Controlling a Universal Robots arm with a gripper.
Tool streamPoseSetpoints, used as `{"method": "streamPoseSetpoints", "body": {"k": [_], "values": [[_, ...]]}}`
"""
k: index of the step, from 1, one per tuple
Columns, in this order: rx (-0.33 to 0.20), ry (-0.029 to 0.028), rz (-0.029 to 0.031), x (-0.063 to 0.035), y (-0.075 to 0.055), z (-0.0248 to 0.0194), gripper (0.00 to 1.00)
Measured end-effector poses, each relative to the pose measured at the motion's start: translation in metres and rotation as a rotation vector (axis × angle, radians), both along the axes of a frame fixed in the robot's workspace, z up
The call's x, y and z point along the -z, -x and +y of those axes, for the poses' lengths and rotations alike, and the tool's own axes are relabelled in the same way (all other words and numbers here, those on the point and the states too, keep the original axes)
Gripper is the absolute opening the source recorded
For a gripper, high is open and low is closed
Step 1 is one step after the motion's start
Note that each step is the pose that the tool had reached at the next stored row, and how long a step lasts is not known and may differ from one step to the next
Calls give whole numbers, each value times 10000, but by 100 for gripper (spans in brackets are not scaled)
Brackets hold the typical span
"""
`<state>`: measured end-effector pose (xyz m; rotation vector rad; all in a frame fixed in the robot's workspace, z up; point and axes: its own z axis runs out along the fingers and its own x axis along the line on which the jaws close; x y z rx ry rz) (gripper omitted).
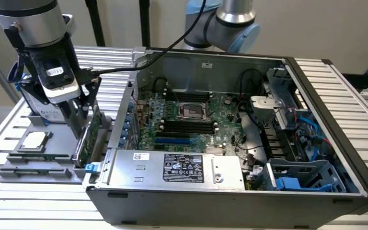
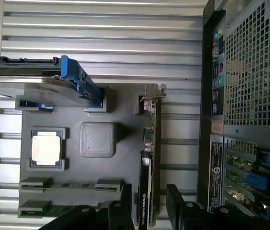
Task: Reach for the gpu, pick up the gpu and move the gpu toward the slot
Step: 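Pick up the gpu and move the gpu toward the slot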
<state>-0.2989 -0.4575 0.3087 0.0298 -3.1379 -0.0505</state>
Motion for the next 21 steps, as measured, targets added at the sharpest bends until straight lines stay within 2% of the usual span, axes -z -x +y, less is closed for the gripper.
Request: {"method": "streamPoseSetpoints", "body": {"k": [21], "values": [[0, 0, 0, 381, 0, 0, 42]]}}
